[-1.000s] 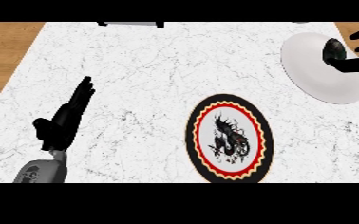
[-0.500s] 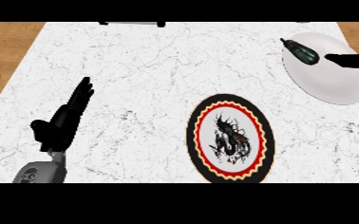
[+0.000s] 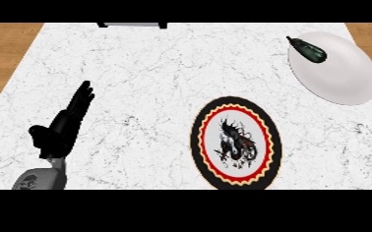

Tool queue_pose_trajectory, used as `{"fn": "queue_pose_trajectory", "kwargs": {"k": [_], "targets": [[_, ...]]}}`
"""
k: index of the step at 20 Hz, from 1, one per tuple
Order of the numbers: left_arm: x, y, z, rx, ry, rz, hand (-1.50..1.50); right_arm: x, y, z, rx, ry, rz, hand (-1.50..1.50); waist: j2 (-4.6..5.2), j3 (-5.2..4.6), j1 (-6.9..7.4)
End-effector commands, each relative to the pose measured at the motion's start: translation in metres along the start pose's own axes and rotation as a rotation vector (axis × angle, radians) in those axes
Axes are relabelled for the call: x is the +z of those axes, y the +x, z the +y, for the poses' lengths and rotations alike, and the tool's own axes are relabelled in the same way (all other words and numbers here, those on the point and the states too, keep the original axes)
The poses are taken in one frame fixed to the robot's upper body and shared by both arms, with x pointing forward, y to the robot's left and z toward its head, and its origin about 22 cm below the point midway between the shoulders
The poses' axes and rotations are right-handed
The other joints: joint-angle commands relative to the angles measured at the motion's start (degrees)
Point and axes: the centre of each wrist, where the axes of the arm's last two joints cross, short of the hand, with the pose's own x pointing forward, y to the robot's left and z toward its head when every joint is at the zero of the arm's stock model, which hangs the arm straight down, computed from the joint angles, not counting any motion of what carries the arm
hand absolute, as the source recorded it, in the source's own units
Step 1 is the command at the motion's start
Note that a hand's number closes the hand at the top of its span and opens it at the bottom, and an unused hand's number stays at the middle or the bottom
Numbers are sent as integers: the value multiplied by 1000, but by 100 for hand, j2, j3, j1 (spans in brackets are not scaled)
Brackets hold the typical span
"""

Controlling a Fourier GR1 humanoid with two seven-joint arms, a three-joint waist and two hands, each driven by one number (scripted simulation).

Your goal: Pick the eggplant from the plate and place it in the plate

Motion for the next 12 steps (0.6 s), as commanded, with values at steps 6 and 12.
{"fn": "queue_pose_trajectory", "kwargs": {"k": [6,12], "targets": [[-1,3,8,-6,3,7,0,30,-47,-113,-79,43,-46,-150,-8,10,-51],[2,3,-13,5,-15,-5,0,48,-61,-152,-29,109,-81,-150,-15,18,-18]]}}
